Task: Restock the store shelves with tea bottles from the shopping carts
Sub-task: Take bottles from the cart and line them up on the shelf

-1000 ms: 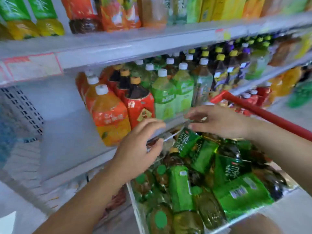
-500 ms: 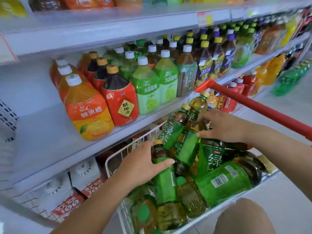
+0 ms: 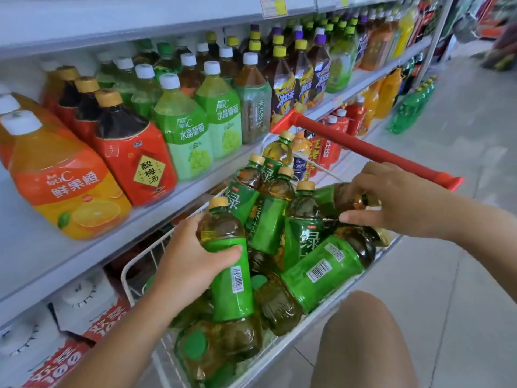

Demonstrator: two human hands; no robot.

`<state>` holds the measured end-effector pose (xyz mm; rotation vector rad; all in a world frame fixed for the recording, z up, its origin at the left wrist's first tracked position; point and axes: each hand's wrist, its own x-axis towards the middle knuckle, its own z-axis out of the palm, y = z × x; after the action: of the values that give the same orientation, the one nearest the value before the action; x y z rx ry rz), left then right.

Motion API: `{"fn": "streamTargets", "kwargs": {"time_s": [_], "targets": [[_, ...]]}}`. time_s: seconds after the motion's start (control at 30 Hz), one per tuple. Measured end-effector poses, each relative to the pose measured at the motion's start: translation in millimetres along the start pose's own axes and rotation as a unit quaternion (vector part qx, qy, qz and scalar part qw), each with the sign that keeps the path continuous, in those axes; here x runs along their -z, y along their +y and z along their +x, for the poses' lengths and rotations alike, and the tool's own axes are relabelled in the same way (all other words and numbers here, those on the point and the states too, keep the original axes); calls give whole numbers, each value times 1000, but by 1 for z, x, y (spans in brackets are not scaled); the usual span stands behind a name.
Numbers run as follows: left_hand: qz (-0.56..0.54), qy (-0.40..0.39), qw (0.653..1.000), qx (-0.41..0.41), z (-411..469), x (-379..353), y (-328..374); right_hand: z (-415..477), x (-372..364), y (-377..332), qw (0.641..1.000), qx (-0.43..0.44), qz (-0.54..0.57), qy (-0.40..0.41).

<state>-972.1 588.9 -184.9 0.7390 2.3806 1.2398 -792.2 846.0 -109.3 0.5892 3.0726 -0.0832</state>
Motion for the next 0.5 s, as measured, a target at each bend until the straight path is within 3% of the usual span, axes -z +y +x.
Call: {"fn": "streamTargets", "kwargs": {"time_s": [0.1, 0.23, 0.5], "targets": [[-31, -20, 997, -63, 4, 7, 13, -11, 2, -1, 998, 29, -26, -53], [-33, -65, 994, -84, 12, 11, 16, -19, -9, -12, 987, 65, -50, -141], [-128, -113, 981, -95, 10, 23, 1, -7, 1, -55, 982, 80, 134, -106]]}}
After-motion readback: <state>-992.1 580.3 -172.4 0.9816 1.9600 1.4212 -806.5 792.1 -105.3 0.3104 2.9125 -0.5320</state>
